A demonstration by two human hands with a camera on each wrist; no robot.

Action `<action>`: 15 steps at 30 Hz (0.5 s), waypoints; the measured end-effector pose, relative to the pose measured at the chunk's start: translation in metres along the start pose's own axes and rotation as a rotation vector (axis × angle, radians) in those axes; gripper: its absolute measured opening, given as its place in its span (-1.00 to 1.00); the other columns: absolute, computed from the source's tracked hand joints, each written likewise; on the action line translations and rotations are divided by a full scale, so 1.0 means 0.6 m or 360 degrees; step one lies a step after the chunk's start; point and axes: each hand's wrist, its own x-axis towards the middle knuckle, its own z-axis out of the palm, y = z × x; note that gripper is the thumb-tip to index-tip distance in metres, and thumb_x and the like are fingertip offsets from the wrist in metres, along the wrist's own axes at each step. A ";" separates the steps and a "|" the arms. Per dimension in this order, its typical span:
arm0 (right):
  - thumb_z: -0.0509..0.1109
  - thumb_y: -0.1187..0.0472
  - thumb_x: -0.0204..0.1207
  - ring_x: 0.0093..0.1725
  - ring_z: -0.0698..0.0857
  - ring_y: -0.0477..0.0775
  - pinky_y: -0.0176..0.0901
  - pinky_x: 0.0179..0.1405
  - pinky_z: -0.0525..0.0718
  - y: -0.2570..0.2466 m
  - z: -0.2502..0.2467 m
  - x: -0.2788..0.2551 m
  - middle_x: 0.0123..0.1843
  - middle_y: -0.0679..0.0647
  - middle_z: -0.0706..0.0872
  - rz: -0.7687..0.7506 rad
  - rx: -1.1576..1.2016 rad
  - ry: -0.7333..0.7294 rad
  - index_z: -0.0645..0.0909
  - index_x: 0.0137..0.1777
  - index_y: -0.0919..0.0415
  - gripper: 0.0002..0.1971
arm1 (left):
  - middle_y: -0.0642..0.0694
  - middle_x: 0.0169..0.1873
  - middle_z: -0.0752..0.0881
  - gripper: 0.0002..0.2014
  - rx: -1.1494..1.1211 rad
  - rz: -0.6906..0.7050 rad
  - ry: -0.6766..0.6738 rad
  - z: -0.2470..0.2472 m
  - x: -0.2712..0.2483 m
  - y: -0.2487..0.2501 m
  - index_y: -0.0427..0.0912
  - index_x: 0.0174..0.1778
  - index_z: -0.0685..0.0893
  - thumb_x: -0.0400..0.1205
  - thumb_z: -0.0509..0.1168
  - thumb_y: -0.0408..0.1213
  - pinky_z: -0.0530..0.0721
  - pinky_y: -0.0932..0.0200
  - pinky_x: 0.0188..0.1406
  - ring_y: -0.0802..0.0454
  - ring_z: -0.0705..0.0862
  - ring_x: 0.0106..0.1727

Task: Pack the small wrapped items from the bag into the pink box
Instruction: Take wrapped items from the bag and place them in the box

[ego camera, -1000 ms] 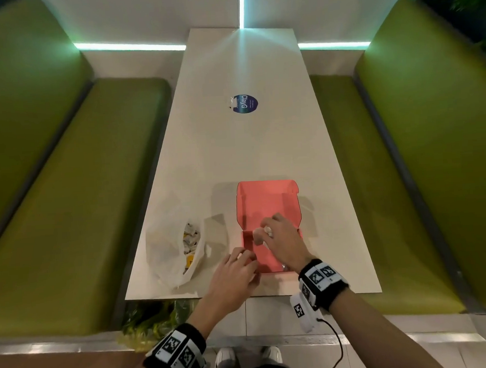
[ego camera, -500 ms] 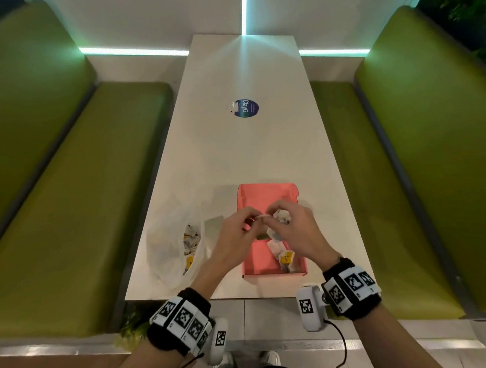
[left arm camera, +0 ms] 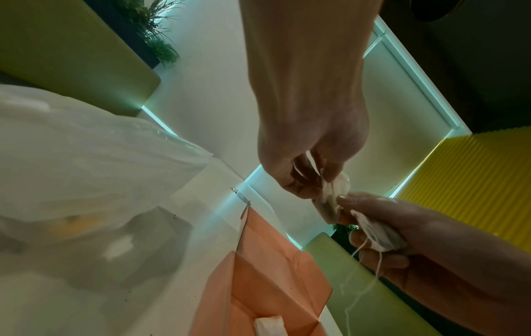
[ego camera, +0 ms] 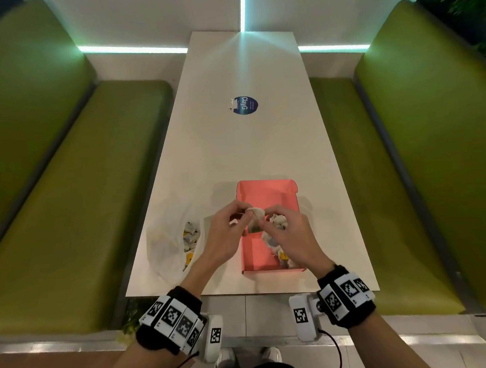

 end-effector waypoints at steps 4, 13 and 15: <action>0.50 0.20 0.55 -0.29 0.74 0.08 -0.02 -0.30 0.72 0.029 0.003 0.010 -0.26 0.10 0.78 0.0051 -0.0151 0.0012 0.74 -0.16 0.14 -0.93 | 0.06 -0.16 0.75 -0.96 0.0109 -0.0020 -0.0005 0.000 -0.006 -0.012 -0.15 -0.01 0.70 0.69 0.35 -0.35 0.68 0.15 -0.29 0.12 0.70 -0.14; 0.49 0.06 0.49 -0.33 0.63 0.07 -0.12 -0.41 0.56 0.131 0.037 0.023 -0.31 0.00 0.64 0.0480 -0.0469 -0.0120 0.69 -0.22 0.13 -0.84 | -0.09 0.51 0.36 -0.44 0.0911 -0.0429 -0.0277 0.002 -0.075 -0.112 -0.23 0.54 0.37 0.65 0.38 -0.19 0.59 0.01 0.32 -0.05 0.55 0.36; 0.46 0.09 0.52 -0.23 0.67 0.07 -0.15 -0.31 0.50 0.140 0.049 0.027 -0.26 0.02 0.69 0.0474 -0.0623 -0.0075 0.69 -0.19 0.10 -0.87 | -0.11 0.52 0.36 -0.39 0.0887 -0.0477 -0.0254 0.006 -0.080 -0.122 -0.19 0.58 0.32 0.64 0.39 -0.19 0.62 -0.07 0.33 -0.08 0.60 0.33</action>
